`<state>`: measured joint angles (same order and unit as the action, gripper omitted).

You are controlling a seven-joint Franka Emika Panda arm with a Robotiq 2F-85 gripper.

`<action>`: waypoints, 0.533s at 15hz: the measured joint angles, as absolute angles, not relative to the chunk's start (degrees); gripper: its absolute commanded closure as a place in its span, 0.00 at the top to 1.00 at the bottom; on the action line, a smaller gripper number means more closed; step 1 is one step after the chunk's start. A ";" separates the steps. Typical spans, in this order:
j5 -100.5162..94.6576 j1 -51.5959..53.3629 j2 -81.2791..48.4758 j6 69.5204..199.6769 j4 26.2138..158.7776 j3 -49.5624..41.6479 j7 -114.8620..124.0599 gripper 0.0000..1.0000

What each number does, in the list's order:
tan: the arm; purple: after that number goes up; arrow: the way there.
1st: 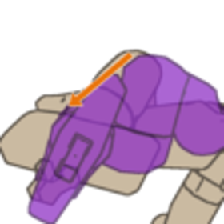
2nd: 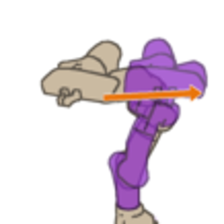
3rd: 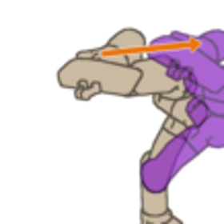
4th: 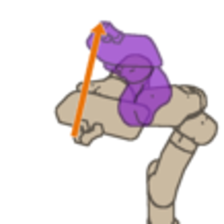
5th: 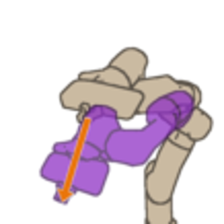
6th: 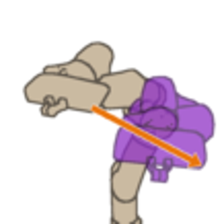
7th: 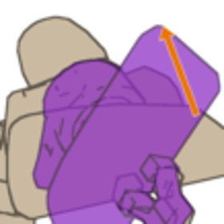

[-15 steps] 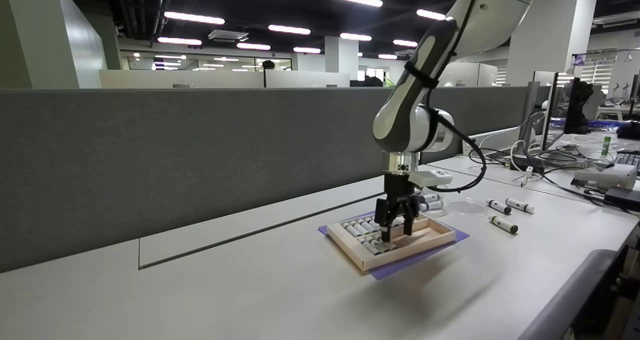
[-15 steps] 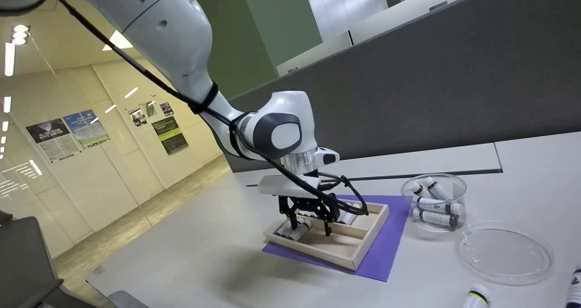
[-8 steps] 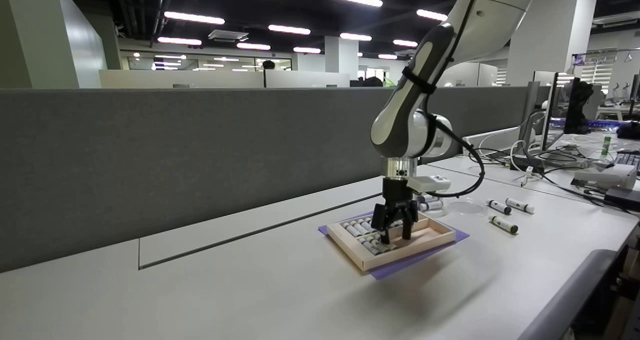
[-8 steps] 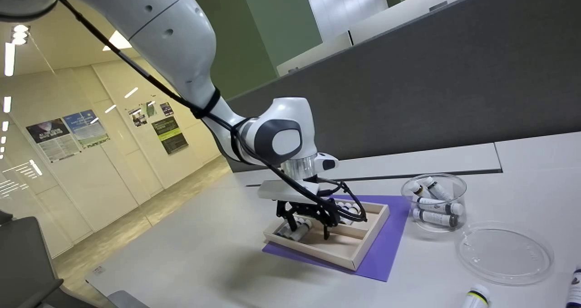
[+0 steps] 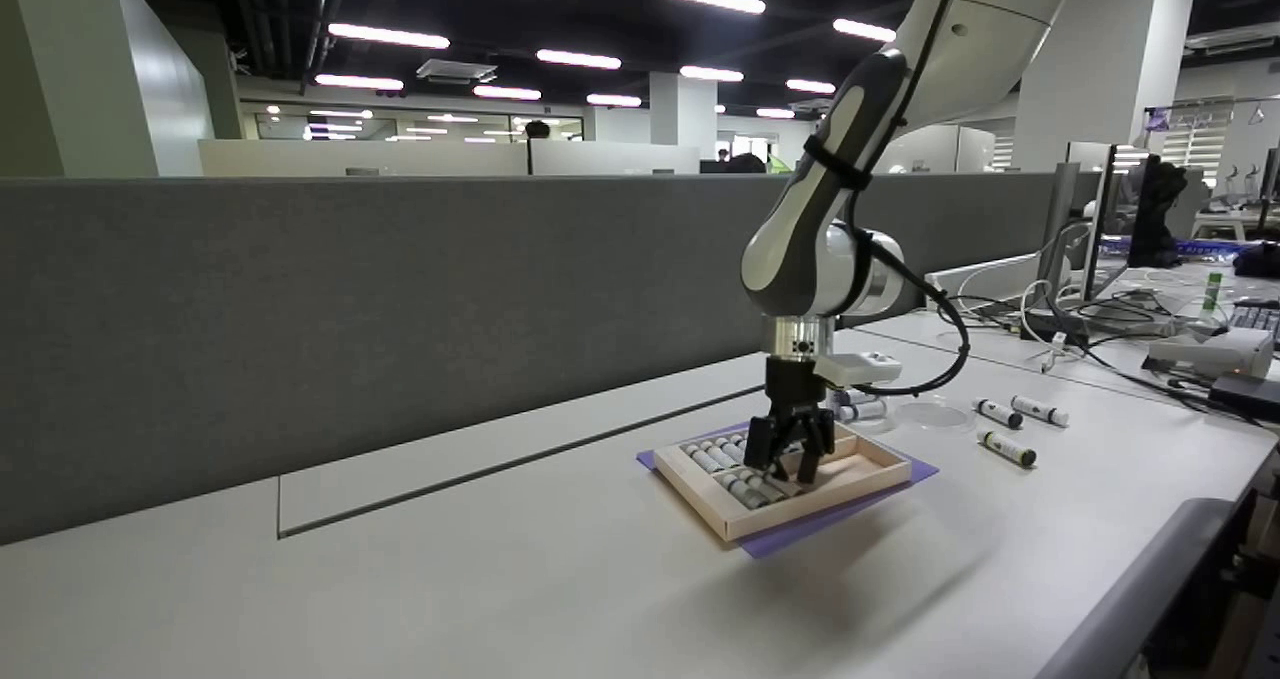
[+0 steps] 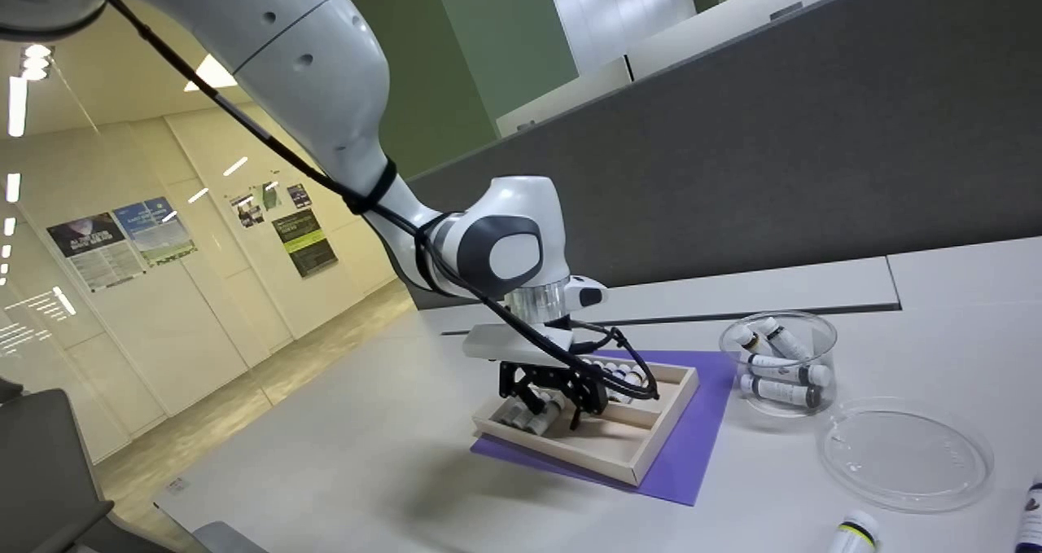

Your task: Take one bottle from the tray and place it on the counter

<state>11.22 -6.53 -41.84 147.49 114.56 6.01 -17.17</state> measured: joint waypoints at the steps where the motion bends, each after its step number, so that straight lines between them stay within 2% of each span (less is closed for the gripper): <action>1: 11.23 -6.57 -41.84 147.48 114.56 6.04 -17.16 0.83; 3: 11.31 -6.73 -41.89 147.50 114.56 6.24 -17.16 0.97; 4: 11.39 -6.82 -41.93 147.55 114.56 6.45 -17.16 1.00; 8: 11.53 -7.14 -42.34 147.72 114.56 7.02 -17.16 1.00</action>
